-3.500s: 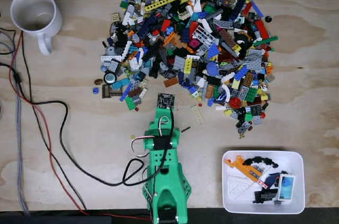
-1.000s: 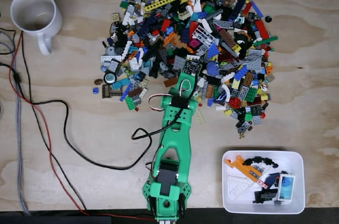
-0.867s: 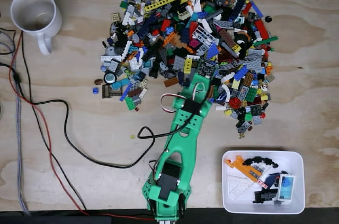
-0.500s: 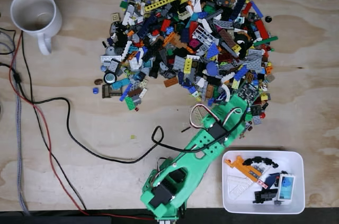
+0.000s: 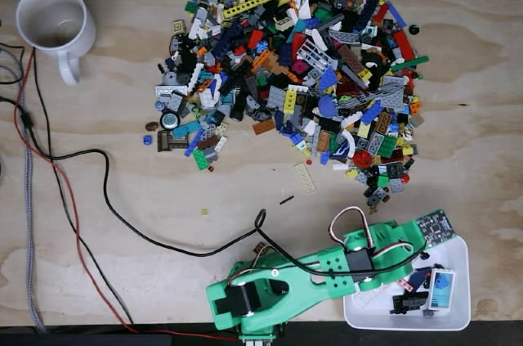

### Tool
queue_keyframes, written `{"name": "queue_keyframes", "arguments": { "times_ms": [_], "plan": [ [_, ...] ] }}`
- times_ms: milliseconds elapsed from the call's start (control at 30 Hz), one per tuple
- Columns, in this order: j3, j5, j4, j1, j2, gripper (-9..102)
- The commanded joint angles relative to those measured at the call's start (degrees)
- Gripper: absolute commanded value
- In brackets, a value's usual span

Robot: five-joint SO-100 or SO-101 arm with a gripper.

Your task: Find the closest Lego and put it in the bin.

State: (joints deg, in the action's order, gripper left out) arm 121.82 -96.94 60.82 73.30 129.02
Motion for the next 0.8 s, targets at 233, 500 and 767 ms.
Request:
{"name": "queue_keyframes", "arguments": {
  "times_ms": [233,500,767],
  "plan": [
    [6.2,-1.9,-8.1,11.6,7.8,14],
    [10.6,6.1,-13.1,-9.1,15.2,8],
    [25.8,9.1,4.1,-52.2,37.3,0]
  ]
}}
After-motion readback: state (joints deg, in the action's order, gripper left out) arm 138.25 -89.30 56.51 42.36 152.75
